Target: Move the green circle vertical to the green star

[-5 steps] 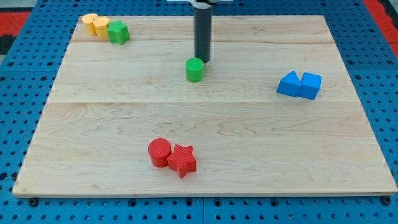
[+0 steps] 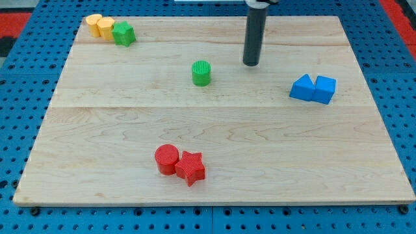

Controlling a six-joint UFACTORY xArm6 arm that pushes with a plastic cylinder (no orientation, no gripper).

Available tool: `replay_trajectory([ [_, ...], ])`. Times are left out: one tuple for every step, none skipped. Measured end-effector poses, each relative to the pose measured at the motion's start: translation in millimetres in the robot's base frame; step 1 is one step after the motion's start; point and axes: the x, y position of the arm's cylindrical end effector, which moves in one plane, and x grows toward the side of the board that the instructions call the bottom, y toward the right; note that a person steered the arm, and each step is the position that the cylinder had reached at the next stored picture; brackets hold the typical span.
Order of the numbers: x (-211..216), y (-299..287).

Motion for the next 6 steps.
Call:
replay_trajectory([
  [7, 25],
  [27, -17],
  [28, -74],
  [24, -110],
  [42, -113],
  [52, -145],
])
